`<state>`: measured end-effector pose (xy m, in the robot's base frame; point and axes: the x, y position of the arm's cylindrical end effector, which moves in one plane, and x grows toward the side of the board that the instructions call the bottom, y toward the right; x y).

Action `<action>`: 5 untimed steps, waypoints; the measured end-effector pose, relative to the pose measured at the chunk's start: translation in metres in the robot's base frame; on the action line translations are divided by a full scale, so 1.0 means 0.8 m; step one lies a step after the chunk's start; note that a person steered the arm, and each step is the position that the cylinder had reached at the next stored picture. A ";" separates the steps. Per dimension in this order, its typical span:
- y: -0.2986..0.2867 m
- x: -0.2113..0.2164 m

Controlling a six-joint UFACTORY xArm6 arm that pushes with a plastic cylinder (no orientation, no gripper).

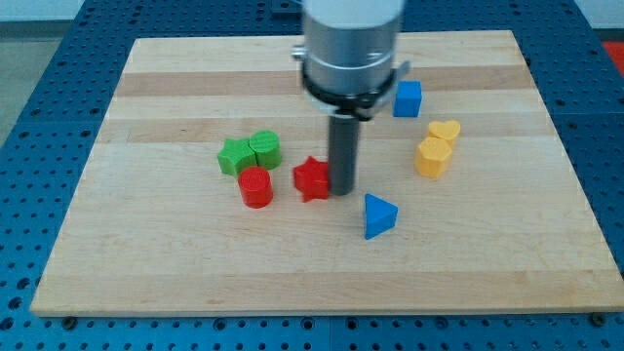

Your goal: Separate red blocks

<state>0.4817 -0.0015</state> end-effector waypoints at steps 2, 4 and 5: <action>-0.087 0.000; -0.080 0.000; -0.052 -0.011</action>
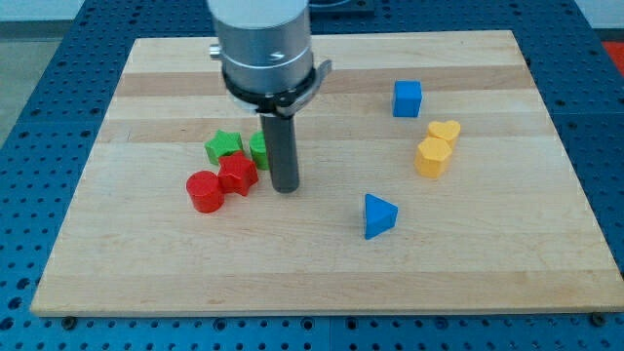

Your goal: Separate red blocks

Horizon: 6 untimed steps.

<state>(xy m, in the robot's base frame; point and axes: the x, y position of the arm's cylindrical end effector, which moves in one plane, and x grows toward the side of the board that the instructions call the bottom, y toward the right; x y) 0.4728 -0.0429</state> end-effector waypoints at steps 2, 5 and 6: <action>-0.086 -0.017; -0.157 -0.017; -0.149 -0.021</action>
